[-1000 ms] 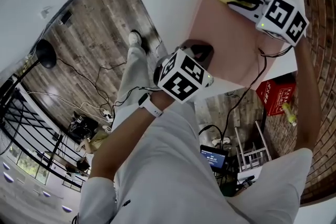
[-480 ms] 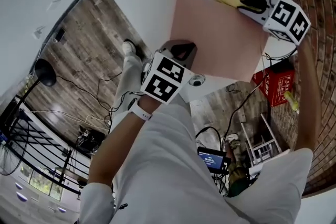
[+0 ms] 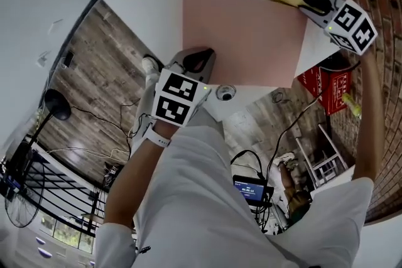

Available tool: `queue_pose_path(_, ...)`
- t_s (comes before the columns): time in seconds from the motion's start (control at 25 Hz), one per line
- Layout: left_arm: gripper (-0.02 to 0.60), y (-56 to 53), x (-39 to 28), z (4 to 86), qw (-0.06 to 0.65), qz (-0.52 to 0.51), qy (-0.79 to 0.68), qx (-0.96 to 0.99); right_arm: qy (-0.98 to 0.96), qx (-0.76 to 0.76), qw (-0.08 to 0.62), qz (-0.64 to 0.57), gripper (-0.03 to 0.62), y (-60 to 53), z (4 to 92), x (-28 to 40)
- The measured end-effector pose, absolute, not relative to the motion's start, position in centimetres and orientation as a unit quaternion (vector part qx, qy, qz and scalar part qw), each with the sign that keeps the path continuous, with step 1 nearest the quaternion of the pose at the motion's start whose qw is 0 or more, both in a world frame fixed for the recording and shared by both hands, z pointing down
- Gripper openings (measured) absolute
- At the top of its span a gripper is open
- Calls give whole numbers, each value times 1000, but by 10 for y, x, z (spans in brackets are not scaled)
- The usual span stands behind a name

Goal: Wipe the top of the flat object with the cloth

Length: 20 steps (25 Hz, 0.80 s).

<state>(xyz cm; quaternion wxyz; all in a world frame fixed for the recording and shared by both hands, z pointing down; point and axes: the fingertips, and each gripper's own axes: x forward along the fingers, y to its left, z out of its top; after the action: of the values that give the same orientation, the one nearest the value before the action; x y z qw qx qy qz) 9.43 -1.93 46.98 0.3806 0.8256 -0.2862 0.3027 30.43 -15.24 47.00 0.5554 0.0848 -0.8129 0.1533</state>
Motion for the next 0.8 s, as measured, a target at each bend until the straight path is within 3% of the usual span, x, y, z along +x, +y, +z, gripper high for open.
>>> queue_pose_path(0.28, 18, -21, 92, 470, 381, 299, -296, 823, -794, 225, 511, 240, 51, -146, 477, 358)
queue_pose_path(0.52, 18, -22, 91, 469, 377, 298, -298, 825, -782, 295, 407, 369, 51, -120, 477, 354)
queue_pose_path(0.8, 18, -21, 91, 468, 369, 300, -297, 828, -774, 313, 364, 413, 52, -82, 478, 350)
